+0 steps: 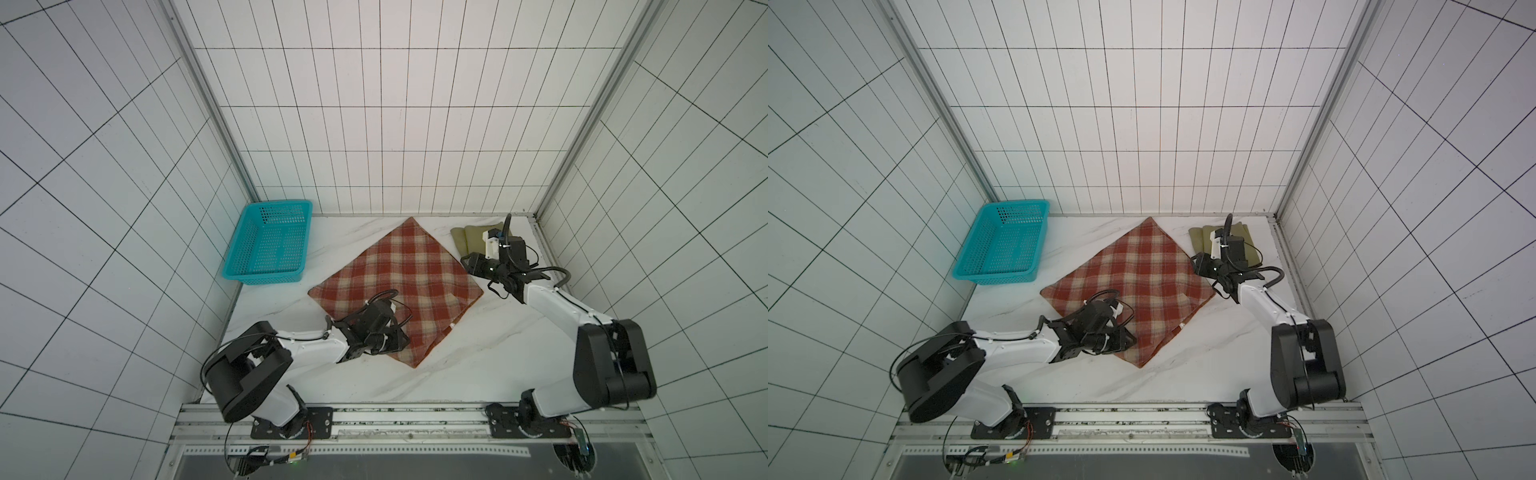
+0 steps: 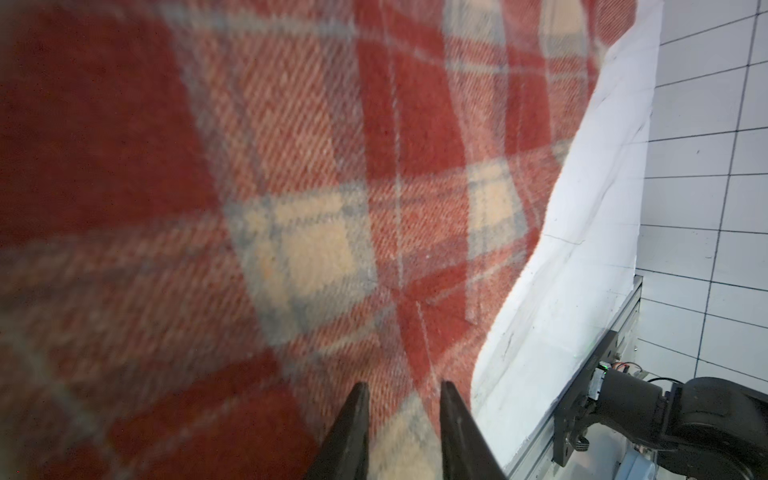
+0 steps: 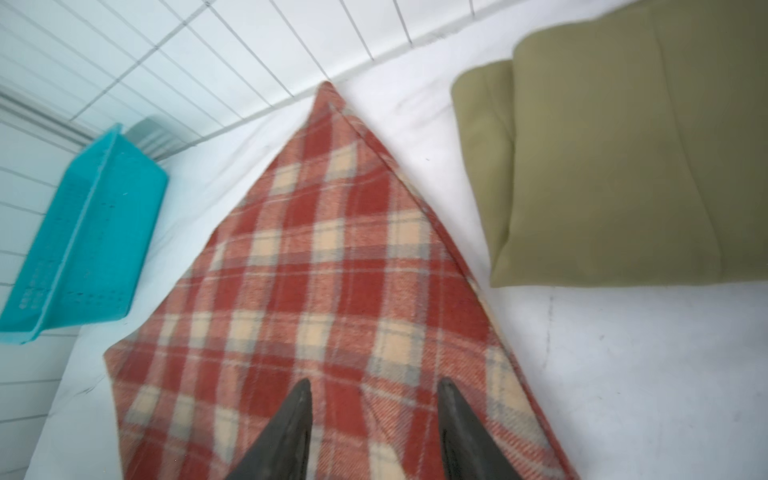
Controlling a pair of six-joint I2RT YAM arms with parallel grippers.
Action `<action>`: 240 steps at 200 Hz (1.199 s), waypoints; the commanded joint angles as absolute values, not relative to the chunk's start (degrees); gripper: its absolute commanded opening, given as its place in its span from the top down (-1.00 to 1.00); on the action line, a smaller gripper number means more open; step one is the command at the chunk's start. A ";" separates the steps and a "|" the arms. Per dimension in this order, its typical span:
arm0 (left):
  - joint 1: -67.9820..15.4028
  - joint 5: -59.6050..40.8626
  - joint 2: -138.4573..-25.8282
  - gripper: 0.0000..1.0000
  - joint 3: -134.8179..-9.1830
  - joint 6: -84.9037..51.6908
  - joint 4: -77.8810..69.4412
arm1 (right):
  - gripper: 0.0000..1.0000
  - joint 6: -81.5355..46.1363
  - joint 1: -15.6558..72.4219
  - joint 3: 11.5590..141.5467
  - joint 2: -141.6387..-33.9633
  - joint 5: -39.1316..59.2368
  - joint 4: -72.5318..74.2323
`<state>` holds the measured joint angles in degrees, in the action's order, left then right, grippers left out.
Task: Fold and stack the skirts
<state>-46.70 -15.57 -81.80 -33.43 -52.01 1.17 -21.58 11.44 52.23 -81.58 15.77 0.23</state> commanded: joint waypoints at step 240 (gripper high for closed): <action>12.02 -35.49 -70.04 0.18 -27.08 -43.66 8.62 | 0.00 -16.44 65.85 46.58 -91.77 -4.30 -14.67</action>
